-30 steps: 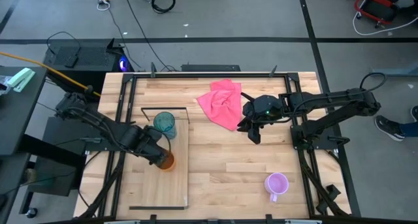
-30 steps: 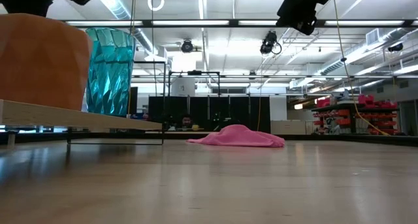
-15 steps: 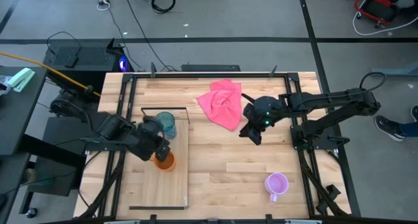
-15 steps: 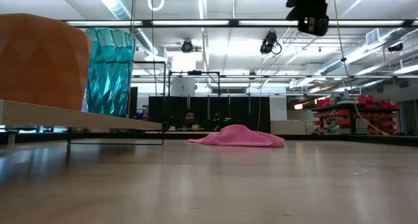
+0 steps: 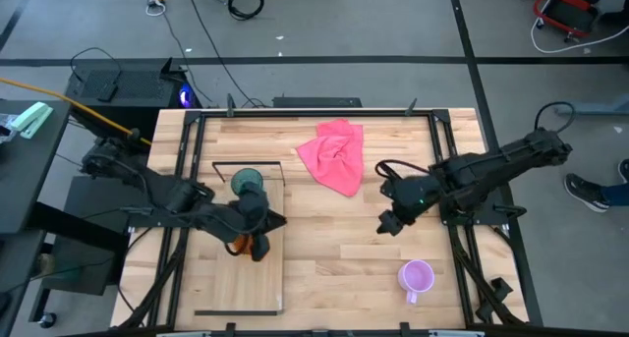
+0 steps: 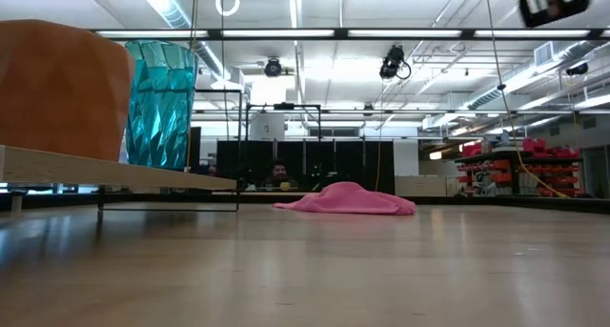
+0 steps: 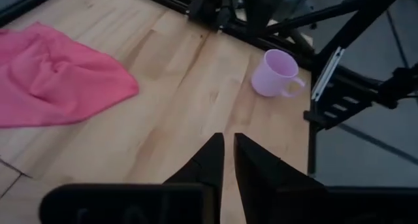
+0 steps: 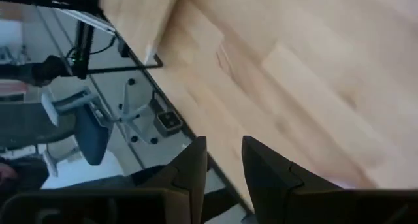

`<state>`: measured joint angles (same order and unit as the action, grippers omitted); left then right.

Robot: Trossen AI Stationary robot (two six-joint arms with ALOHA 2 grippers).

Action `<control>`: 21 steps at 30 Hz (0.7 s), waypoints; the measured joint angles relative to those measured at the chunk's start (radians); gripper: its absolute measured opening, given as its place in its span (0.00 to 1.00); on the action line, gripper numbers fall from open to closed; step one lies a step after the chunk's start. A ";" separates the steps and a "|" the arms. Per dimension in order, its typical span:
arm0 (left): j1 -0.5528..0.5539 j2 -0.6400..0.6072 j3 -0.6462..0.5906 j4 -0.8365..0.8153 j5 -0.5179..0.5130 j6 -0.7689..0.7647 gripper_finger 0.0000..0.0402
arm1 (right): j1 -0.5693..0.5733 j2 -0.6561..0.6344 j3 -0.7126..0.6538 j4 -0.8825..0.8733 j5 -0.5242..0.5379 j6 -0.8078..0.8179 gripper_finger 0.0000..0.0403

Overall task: Stack small to large cups/mugs on shelf
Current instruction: Put the purple cup on the shelf

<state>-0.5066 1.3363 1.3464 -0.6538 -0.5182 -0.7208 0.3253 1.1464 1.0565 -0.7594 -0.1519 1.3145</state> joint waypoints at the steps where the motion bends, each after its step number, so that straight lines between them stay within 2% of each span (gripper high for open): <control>1: 0.000 0.016 0.000 0.006 0.001 0.000 0.10 | 0.025 -0.004 0.005 -0.019 0.011 0.039 0.26; 6: 0.002 0.102 0.000 0.088 0.006 0.015 0.10 | 0.152 -0.028 0.025 -0.148 0.057 0.236 0.26; 11: 0.011 0.190 -0.001 0.239 0.013 0.069 0.11 | 0.309 -0.036 0.028 -0.267 0.153 0.432 0.26; 15: 0.029 0.238 -0.001 0.317 0.096 0.087 0.10 | 0.436 -0.010 0.028 -0.347 0.227 0.573 0.26; 21: 0.058 0.265 -0.001 0.364 0.166 0.085 0.09 | 0.607 0.049 0.024 -0.463 0.238 0.813 0.26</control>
<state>-0.4488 1.6012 1.3457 -0.2901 -0.3521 -0.6353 0.9328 1.1951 1.0807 -1.2229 0.0858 2.1278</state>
